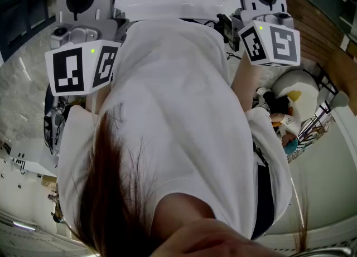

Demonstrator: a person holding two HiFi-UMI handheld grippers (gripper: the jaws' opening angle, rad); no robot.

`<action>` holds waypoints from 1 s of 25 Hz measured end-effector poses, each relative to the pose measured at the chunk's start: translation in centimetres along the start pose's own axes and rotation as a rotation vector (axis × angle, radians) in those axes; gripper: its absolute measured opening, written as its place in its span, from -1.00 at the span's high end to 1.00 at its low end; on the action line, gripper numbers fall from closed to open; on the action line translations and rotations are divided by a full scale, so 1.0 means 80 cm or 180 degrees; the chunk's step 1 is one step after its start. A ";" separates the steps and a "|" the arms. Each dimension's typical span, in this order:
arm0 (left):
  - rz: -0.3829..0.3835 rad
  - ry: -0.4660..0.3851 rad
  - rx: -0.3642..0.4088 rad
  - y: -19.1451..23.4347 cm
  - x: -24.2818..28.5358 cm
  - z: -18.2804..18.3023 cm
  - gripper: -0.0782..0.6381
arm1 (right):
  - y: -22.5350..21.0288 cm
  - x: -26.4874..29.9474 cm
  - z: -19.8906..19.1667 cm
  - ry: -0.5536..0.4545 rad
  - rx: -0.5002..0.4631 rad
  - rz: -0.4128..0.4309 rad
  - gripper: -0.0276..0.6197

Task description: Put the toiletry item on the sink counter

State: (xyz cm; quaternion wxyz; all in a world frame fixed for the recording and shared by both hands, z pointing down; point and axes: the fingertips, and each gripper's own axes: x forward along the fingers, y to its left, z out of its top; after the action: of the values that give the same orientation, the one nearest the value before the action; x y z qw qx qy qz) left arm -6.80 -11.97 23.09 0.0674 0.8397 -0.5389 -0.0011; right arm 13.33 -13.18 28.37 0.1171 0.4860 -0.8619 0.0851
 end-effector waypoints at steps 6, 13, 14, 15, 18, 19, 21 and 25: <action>0.0023 -0.0024 0.0236 -0.008 0.002 0.005 0.76 | 0.007 -0.005 0.015 -0.0033 -0.0458 -0.0213 0.88; -0.0055 -0.0073 0.0338 -0.037 0.030 0.001 0.76 | 0.048 0.016 0.025 -0.0187 -0.0319 0.0118 0.88; -0.0051 -0.0079 0.0377 -0.039 0.033 0.000 0.76 | 0.052 0.019 0.026 -0.0198 -0.0286 0.0137 0.88; -0.0046 -0.0071 0.0415 -0.040 0.036 -0.004 0.76 | 0.056 0.023 0.026 -0.0210 -0.0268 0.0151 0.88; -0.0011 0.0013 0.0421 -0.039 0.047 -0.026 0.76 | 0.061 0.033 0.024 -0.0217 -0.0292 0.0160 0.88; 0.0009 0.0034 0.0367 -0.037 0.049 -0.034 0.76 | 0.063 0.036 0.022 -0.0207 -0.0305 0.0167 0.89; 0.0027 0.0081 0.0242 -0.034 0.049 -0.048 0.76 | 0.073 0.041 0.017 -0.0175 -0.0315 0.0211 0.88; -0.0022 0.0159 0.0183 -0.039 0.045 -0.063 0.76 | 0.090 0.043 0.005 -0.0129 -0.0265 0.0309 0.88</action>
State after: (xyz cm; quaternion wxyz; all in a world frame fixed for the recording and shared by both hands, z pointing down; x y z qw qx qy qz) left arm -2.10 -13.41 27.95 0.0567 0.8429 -0.5339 0.0351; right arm 5.40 -12.43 28.72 0.1154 0.4400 -0.8894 0.0449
